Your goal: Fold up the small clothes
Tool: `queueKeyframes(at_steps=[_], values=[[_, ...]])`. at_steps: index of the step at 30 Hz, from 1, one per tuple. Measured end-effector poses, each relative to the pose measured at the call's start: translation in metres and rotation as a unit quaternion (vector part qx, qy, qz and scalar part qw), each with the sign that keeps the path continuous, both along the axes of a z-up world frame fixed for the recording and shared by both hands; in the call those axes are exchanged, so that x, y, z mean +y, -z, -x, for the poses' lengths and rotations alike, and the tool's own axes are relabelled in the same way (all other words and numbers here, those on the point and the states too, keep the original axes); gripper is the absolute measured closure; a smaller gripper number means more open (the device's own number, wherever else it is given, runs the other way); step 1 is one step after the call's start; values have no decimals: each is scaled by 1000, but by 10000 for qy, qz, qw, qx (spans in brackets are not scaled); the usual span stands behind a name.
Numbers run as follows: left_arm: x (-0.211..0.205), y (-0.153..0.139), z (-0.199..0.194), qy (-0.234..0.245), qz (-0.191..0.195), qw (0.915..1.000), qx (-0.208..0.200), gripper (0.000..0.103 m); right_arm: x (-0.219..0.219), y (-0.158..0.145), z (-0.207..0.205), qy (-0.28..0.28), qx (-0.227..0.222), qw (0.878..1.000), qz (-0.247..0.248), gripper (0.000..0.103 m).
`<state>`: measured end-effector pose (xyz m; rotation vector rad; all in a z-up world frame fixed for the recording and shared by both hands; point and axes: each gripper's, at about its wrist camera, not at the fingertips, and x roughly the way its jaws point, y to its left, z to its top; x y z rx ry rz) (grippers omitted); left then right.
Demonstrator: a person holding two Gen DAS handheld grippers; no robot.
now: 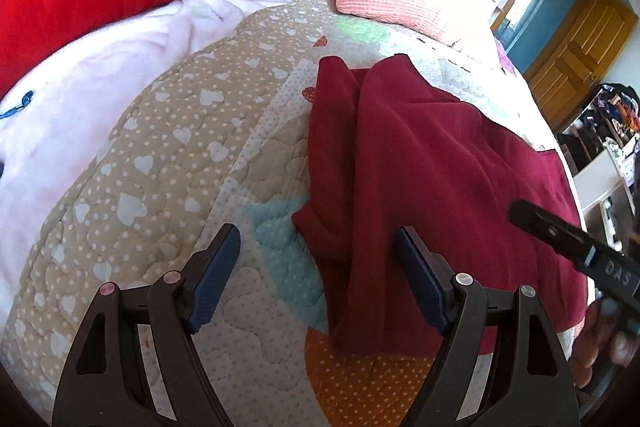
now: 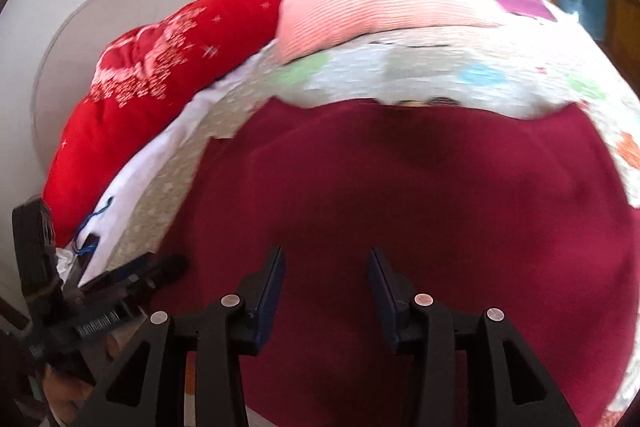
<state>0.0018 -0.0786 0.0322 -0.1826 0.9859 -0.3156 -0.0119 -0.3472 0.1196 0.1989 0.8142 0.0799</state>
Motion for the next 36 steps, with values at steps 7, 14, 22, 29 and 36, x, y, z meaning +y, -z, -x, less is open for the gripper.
queueKeyframes(at_steps=[7,14,22,29,36], values=[[1,0,0,35,-24,10000,-3,23,38,1,-36,-360,163,9991,117,60],[15,-1,8,0,201,9998,7,23,55,-4,-52,-492,225,9985,31,55],[20,6,5,-27,684,9975,188,23,78,-9,-99,-639,550,9964,27,42],[9,9,4,126,701,9974,140,21,118,12,-145,-1015,1332,9851,378,35],[4,9,2,182,735,9971,49,16,129,25,-156,-1100,1149,9816,1057,49]])
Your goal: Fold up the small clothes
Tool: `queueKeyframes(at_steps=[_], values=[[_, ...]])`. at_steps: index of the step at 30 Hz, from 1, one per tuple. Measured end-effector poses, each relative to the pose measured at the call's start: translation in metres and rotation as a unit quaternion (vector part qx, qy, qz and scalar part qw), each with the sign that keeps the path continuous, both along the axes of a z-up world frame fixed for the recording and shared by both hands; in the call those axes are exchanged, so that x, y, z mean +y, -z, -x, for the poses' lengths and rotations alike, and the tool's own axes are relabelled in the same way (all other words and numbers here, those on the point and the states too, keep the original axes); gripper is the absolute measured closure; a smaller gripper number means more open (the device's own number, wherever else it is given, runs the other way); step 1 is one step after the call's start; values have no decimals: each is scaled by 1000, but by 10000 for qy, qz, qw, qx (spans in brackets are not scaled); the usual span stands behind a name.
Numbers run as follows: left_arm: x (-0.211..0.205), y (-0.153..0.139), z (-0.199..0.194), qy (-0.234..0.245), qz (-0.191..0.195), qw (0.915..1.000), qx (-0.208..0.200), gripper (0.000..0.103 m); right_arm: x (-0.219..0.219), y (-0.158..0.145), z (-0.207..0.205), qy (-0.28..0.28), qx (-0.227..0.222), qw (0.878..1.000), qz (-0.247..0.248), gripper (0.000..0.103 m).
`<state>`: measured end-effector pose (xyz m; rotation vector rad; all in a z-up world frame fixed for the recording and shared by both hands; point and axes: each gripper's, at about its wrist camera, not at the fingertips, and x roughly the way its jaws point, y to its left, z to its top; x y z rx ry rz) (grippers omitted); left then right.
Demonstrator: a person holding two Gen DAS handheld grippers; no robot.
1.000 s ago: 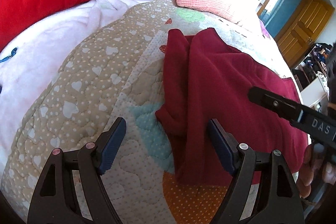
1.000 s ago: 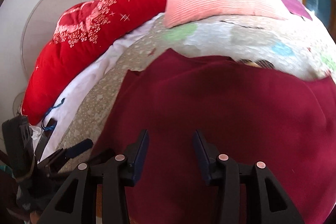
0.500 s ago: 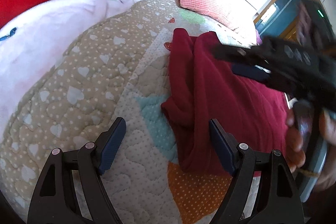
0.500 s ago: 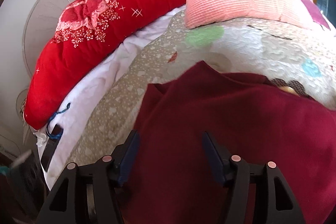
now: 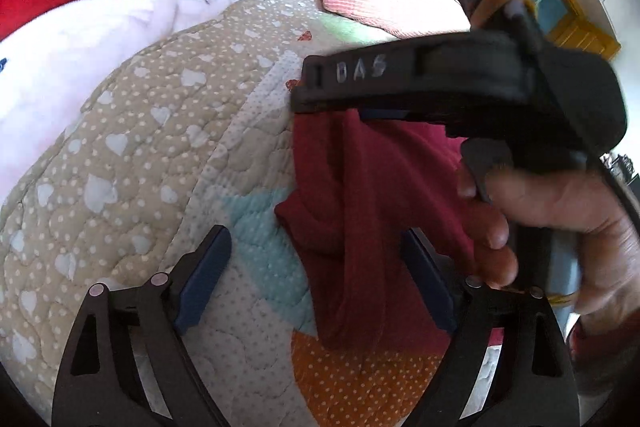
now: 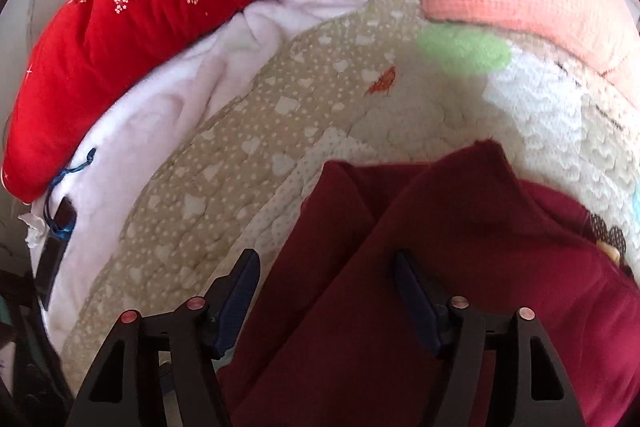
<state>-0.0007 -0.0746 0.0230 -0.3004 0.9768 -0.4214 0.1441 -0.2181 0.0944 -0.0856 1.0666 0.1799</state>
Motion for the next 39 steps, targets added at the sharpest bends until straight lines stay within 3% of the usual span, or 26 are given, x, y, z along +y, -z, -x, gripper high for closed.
queueKeyframes(at_steps=[2,4,8,9,10,11,14,18,24,28,32,33,36,37,39], values=[[-4,-1,-1,72,-46,10000,-43,15,-7,1,5,25,-205,9998,3,61],[-6,-2,-2,132,22,9999,-56,15,-19,-4,11,95,-329,9991,-258,82],[-12,-4,-2,331,501,9981,-161,20,-59,-25,34,287,-624,9873,-1432,88],[-16,-6,-1,427,648,9968,-204,27,-67,-31,42,306,-721,9832,-1646,88],[-21,-8,-1,559,775,9952,-195,49,-77,-39,53,316,-855,9781,-1872,88],[-28,-11,1,674,814,9943,-137,64,-83,-44,60,329,-946,9747,-1997,88],[-47,-30,19,801,704,9934,-414,75,-109,-66,90,397,-1251,9640,-2312,88],[-90,-67,55,1216,424,9864,-1017,76,-141,-93,129,409,-1579,9546,-2495,89],[-172,-89,87,1888,467,9735,-1199,76,-208,-126,194,750,-2035,9493,-2274,89],[-233,-76,101,2307,148,9665,-1112,76,-258,-118,225,1328,-2110,9453,-2102,89],[-273,-52,111,2273,-379,9682,-975,76,-289,-84,223,1964,-1787,9534,-1429,89],[-276,-47,105,2262,-466,9680,-978,74,-293,-75,218,2075,-1678,9544,-1340,89],[-275,-58,112,2489,-402,9628,-969,54,-308,-56,217,2329,-1575,9498,-1372,87],[-274,-62,114,2627,-314,9597,-945,47,-309,-56,221,2373,-1626,9477,-1384,82],[-260,-74,120,2809,-271,9547,-948,44,-312,-62,235,2463,-1767,9424,-1415,75]])
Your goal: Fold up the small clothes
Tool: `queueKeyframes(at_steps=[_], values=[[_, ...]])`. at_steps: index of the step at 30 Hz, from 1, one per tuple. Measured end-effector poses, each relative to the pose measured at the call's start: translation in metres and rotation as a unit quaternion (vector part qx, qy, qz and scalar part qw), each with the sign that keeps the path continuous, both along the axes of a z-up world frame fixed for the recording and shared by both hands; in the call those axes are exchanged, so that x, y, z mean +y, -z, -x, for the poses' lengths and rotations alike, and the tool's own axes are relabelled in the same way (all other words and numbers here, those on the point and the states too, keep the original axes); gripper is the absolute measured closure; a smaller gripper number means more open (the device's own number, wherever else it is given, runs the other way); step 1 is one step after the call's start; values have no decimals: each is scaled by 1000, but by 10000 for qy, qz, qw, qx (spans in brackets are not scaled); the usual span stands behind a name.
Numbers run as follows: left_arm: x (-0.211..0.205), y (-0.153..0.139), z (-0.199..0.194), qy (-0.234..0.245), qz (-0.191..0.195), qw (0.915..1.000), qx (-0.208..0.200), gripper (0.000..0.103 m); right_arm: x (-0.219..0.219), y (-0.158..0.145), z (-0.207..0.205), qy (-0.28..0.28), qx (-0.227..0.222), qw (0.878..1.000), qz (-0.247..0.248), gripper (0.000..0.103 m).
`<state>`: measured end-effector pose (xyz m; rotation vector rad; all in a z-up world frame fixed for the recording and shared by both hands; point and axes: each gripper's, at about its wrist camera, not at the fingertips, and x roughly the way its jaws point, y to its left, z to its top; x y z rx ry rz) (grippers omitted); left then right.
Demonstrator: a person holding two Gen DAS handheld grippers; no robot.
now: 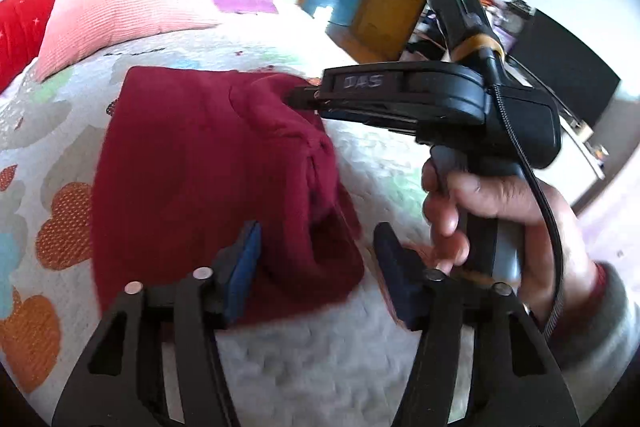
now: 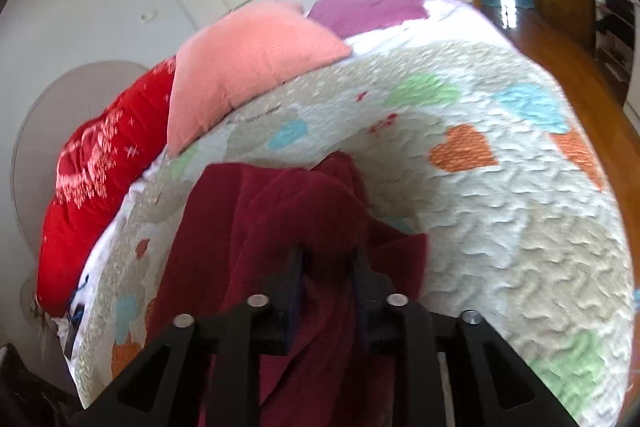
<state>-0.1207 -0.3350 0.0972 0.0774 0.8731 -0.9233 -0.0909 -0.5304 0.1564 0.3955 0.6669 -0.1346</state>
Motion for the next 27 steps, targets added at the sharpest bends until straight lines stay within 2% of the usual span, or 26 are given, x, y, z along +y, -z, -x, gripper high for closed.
queueKeyframes(at_steps=[2,3,6,8,12,13,14,15,16,18,19,20,21,22,24,27], values=[[17,-7,3,35,-69,9997,-223,44,-3,-7,17,-66,-116,9997,-216,64],[27,-8,5,-30,-140,9992,-374,44,-3,-11,28,-120,-206,9991,-364,53],[49,-4,-5,-354,-245,9969,-657,44,1,-14,45,-223,-360,9978,-501,41],[49,9,-20,-611,-337,9958,-591,44,7,-12,43,-266,-314,9976,-560,41],[32,23,-23,-635,-88,9976,-247,44,14,8,11,-415,78,9955,-853,40],[26,24,-22,-569,-107,9980,-247,44,14,14,4,-432,179,9949,-899,48],[15,25,-21,-470,-156,9983,-299,44,14,16,-4,-398,241,9954,-841,62],[7,26,-20,-395,-199,9984,-364,44,17,11,-10,-401,189,9972,-606,83],[2,29,-18,-356,-233,9983,-410,44,20,6,-10,-417,96,9981,-447,85],[-12,34,-19,-325,-320,9980,-434,44,28,-9,-8,-412,-263,9985,233,90],[-16,38,-22,-330,-332,9981,-402,44,31,-12,-11,-273,-237,9953,897,90],[-17,39,-24,-330,-320,9982,-396,44,26,-6,-17,-109,-6,9930,1179,90],[-17,39,-24,-308,-317,9982,-407,44,19,1,-22,-56,172,9934,1129,90],[-15,37,-23,-248,-340,9982,-428,44,10,9,-25,-60,323,9956,878,90],[-7,35,-23,-145,-409,9981,-446,44,-3,11,-13,-9,220,9987,458,90],[19,23,-9,-130,-482,9967,-643,44,1,-6,19,-81,-45,9995,302,88]])
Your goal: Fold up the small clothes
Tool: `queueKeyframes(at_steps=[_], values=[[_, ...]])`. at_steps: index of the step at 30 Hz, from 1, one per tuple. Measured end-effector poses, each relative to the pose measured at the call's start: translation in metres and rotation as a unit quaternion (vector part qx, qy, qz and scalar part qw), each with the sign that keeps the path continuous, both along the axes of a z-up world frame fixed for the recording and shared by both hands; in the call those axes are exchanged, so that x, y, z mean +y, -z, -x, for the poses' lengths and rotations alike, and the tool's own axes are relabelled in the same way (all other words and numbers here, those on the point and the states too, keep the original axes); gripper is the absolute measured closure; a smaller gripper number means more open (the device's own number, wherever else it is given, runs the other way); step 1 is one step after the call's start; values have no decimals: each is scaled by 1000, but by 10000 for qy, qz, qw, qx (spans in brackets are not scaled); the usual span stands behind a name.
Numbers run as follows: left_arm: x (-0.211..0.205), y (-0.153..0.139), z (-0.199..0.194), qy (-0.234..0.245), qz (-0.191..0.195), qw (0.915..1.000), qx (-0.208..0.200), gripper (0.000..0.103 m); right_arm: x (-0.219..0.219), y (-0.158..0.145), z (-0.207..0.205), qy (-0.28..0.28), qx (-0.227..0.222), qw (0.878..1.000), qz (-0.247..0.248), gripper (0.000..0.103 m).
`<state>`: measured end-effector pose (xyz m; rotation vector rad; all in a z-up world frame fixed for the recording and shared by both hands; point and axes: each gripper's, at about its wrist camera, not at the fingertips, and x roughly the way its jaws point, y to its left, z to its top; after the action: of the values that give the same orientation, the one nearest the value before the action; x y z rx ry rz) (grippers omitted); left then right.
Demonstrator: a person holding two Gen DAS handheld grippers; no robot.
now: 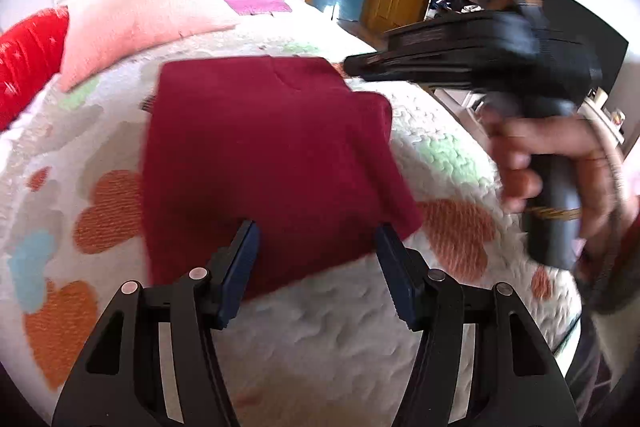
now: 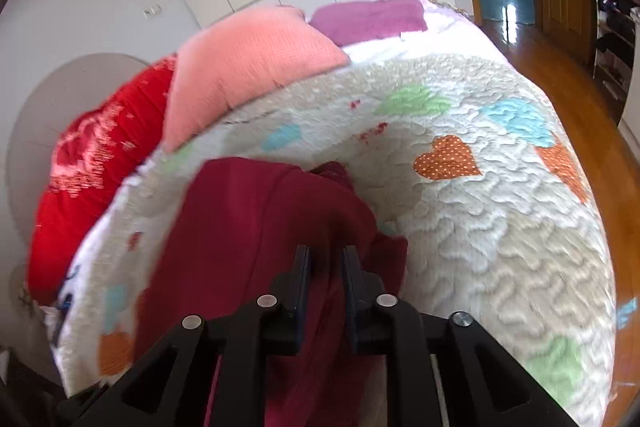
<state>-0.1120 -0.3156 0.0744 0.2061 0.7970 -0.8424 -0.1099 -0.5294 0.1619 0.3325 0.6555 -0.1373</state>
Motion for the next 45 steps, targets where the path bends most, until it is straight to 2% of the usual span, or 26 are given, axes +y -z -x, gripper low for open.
queueKeyframes(at_steps=[4,5,8,11,12,13,14,16,20,24,26,30,37,39,41,42,45], values=[[30,-6,-1,-462,-185,9975,-497,44,31,-19,33,-686,-368,9969,126,88],[33,-6,-4,-576,-205,9968,-508,44,47,-20,39,-979,-399,9942,205,88],[40,7,-20,-914,-212,9953,-237,44,71,-6,43,-1317,-190,9903,392,88],[36,28,-30,-910,-224,9954,182,44,74,33,34,-957,481,9883,1086,90],[34,30,-34,-947,-244,9950,223,44,69,44,31,-891,571,9884,1085,91],[34,30,-32,-984,-236,9946,223,44,60,50,33,-852,484,9921,777,91],[36,28,-30,-1015,-201,9944,211,44,54,50,38,-772,327,9956,412,90],[42,22,-24,-1048,-138,9942,196,44,54,41,47,-760,219,9967,207,88],[47,7,-13,-1128,-127,9935,86,44,66,16,67,-678,-117,9971,320,87],[48,-4,-13,-1214,-38,9926,-15,44,74,2,74,-562,-317,9968,468,73],[46,-9,-14,-1219,-69,9925,-111,44,76,-1,71,-508,-388,9966,519,72],[38,-12,-29,-1246,-145,9919,-203,44,72,1,56,-327,-330,9980,439,71],[24,5,-68,-1376,-129,9904,17,44,55,13,40,8,-237,9985,494,71],[22,7,-75,-1427,-75,9897,22,41,46,21,34,208,-121,9982,541,71],[20,13,-85,-1437,-88,9895,119,32,32,34,28,222,-85,9994,238,67],[20,15,-90,-1434,-83,9893,249,31,28,39,25,217,-65,9996,149,61],[32,16,-106,-1389,275,9868,783,31,15,50,23,238,-96,9996,-69,44]])
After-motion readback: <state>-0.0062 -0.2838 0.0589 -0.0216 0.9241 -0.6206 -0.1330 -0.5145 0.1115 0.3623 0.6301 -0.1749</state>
